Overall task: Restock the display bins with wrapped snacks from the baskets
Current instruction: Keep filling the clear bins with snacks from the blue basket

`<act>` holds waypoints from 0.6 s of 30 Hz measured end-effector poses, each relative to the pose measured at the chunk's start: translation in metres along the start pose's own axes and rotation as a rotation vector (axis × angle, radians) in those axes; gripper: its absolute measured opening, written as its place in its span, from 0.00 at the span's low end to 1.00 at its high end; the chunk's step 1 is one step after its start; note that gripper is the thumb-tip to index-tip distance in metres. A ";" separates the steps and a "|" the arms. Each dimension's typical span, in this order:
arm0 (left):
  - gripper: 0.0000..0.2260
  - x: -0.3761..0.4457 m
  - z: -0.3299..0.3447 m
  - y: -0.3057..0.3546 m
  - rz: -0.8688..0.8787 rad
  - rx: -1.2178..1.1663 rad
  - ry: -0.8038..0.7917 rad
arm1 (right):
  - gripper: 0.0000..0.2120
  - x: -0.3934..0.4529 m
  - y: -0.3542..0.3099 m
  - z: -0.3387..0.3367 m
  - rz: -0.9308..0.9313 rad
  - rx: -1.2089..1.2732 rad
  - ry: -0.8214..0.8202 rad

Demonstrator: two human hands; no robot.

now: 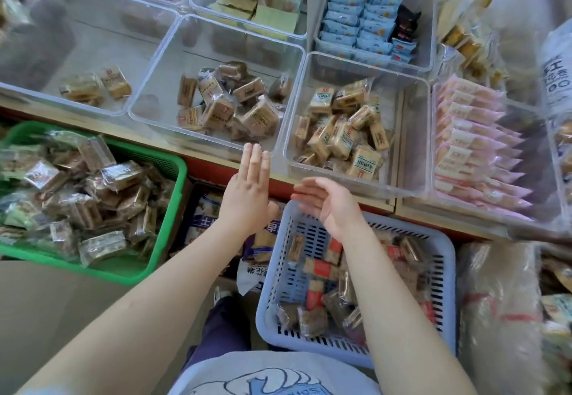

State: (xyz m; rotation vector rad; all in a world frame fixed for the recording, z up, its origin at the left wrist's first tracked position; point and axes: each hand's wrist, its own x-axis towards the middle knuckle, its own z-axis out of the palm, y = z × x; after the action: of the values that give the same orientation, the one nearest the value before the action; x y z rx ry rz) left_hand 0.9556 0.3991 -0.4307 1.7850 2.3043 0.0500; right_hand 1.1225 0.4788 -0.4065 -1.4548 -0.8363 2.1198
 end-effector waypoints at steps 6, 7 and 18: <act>0.43 0.001 0.016 0.000 0.001 -0.042 0.079 | 0.25 0.029 0.100 -0.037 0.338 -0.624 0.217; 0.43 0.002 0.018 0.000 0.005 -0.032 0.087 | 0.32 0.031 0.109 -0.035 0.342 -0.681 0.212; 0.43 0.001 0.018 -0.003 0.013 -0.046 0.092 | 0.27 0.048 0.137 -0.041 0.316 -0.810 0.326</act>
State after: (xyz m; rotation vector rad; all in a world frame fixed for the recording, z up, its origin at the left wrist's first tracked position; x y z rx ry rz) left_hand 0.9559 0.3972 -0.4489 1.8109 2.3346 0.1898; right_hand 1.1415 0.4205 -0.5437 -2.3881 -1.5065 1.7119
